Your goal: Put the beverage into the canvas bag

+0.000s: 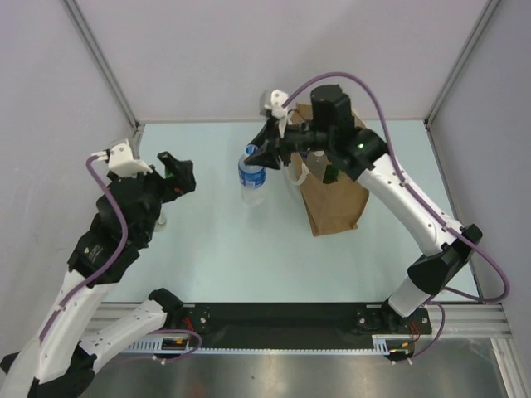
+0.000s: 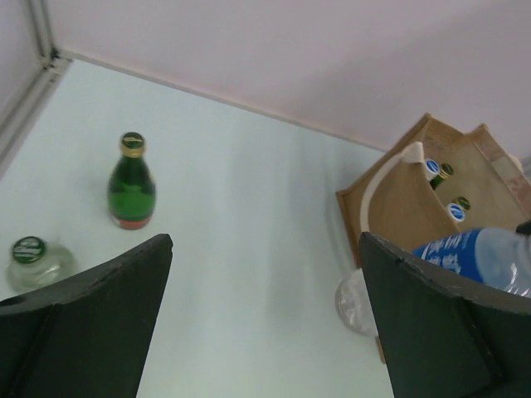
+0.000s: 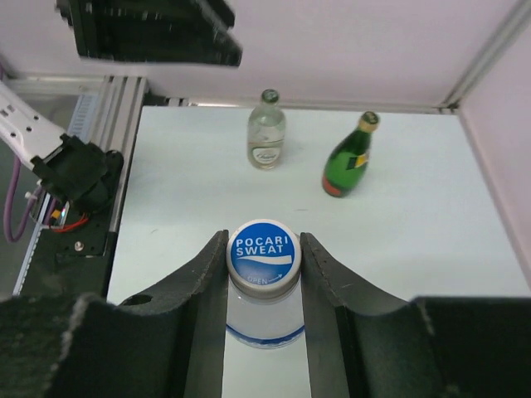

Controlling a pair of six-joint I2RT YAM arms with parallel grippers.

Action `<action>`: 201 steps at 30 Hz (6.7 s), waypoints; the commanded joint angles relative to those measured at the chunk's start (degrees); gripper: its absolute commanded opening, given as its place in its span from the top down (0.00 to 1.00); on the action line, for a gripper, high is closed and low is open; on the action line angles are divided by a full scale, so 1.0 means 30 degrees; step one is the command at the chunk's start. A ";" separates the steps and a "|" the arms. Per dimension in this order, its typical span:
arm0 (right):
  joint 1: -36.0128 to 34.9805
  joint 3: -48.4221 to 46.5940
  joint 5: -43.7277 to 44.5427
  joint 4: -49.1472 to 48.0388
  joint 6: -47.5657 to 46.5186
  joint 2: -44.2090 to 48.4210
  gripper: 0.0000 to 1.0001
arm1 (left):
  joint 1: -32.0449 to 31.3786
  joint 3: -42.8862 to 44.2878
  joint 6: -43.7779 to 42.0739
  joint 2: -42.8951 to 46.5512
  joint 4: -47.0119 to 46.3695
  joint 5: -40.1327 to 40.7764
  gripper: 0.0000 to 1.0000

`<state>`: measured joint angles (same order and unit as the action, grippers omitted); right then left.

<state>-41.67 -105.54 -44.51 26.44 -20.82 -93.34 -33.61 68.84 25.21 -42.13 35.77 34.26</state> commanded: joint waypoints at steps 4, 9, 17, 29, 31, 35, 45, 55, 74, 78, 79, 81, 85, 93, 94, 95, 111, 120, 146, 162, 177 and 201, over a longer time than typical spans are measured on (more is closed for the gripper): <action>0.4393 -0.4162 -0.0397 -0.2217 0.2865 0.1787 1.00 | 0.0303 -0.0767 0.2577 -0.1366 -0.3598 -0.4233 0.00; 0.7029 -0.4753 -0.0310 -0.2077 0.3485 0.2342 1.00 | 0.0742 -0.1587 0.3958 -0.3060 -0.5065 -0.7956 0.00; 0.9668 -0.3175 0.0540 -0.1019 0.2428 0.3662 1.00 | 0.0772 -0.0860 0.6417 -0.7514 -0.7761 -1.3960 0.00; 1.2015 0.0313 -0.1538 0.1613 0.0616 0.6150 1.00 | -0.0106 0.3504 0.8823 -1.3843 -0.8350 -1.7924 0.00; 1.2015 0.0898 -0.1860 0.2346 -0.0088 0.6824 1.00 | -0.0340 0.4033 0.8472 -1.4314 -0.7619 -1.8041 0.00; 1.2073 0.1778 -0.2096 0.5357 -0.2021 0.7879 1.00 | -0.0809 0.5672 0.7535 -1.5515 -0.5891 -1.8188 0.01; 1.2045 0.5616 -0.0956 0.7154 -0.4631 1.0370 1.00 | -0.1747 0.8430 0.5074 -1.8738 -0.2051 -1.9564 0.14; 1.2074 0.7024 -0.0194 0.5784 -0.4752 0.9757 1.00 | -0.1835 1.0098 0.4369 -1.9648 -0.2167 -1.9975 0.11; 1.2513 0.6556 0.4200 0.1560 -0.2992 0.6535 1.00 | -0.1835 1.1420 0.3374 -2.2608 -0.1083 -2.2550 0.71; 1.2660 0.6701 0.4056 0.0772 -0.2554 0.5657 1.00 | -0.1807 1.1272 0.3198 -2.2607 -0.0995 -2.2642 0.72; 1.2660 0.6731 0.3998 0.0536 -0.2379 0.5451 1.00 | -0.1835 1.1331 0.3227 -2.2607 -0.0995 -2.2670 0.72; 1.2689 0.6761 0.3939 -0.0397 -0.1793 0.4807 1.00 | -0.1806 1.1506 0.3227 -2.2695 -0.0966 -2.2700 0.73; 1.2631 0.6849 0.3676 -0.1866 -0.1030 0.3431 1.00 | -0.1748 1.2325 0.3431 -2.2842 -0.0966 -2.2846 0.75; 1.2279 0.8020 0.3617 -0.5407 -0.1115 0.1497 1.00 | -0.1338 1.3001 0.3812 -2.2667 -0.1170 -2.3139 0.77; 1.2221 0.8108 0.3617 -0.5646 -0.1291 0.1320 1.00 | -0.1308 1.3030 0.3842 -2.2637 -0.1171 -2.3168 0.77; 1.2133 0.8224 0.3704 -0.5880 -0.1409 0.1173 1.00 | -0.1250 1.3059 0.3842 -2.2666 -0.1142 -2.3168 0.77; 1.2308 1.1419 0.2592 -0.7144 -0.3137 0.0820 0.75 | -0.0723 1.3586 0.4077 -2.1700 -0.1171 -2.2145 0.64; 1.2688 1.0542 0.2240 -0.4743 -0.3403 0.2253 0.34 | 0.1004 1.4173 0.2906 -1.9419 -0.0147 -1.9628 0.27; 1.2894 0.7638 -0.0544 -0.1048 0.0317 0.5566 0.15 | 0.6747 0.7172 -0.0730 -1.2705 0.2900 -0.6677 0.00; 1.2894 0.8693 -0.0456 -0.1605 0.1197 0.5830 0.15 | 1.0644 0.6525 0.0884 -1.5486 0.3342 -0.5064 0.08; 1.2952 0.9251 0.0013 -0.1722 0.1110 0.6064 0.15 | 1.1876 0.9427 -0.0054 -1.9852 0.3018 -0.4975 0.38; 1.3187 0.9339 0.0159 -0.1634 0.0963 0.6182 0.14 | 1.1905 0.9455 -0.0581 -2.0470 0.3106 -0.6674 0.62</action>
<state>-2.39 -77.62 -44.36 22.87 -17.74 -76.88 1.85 94.74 24.84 -103.85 45.41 15.16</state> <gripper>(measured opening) 0.854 0.436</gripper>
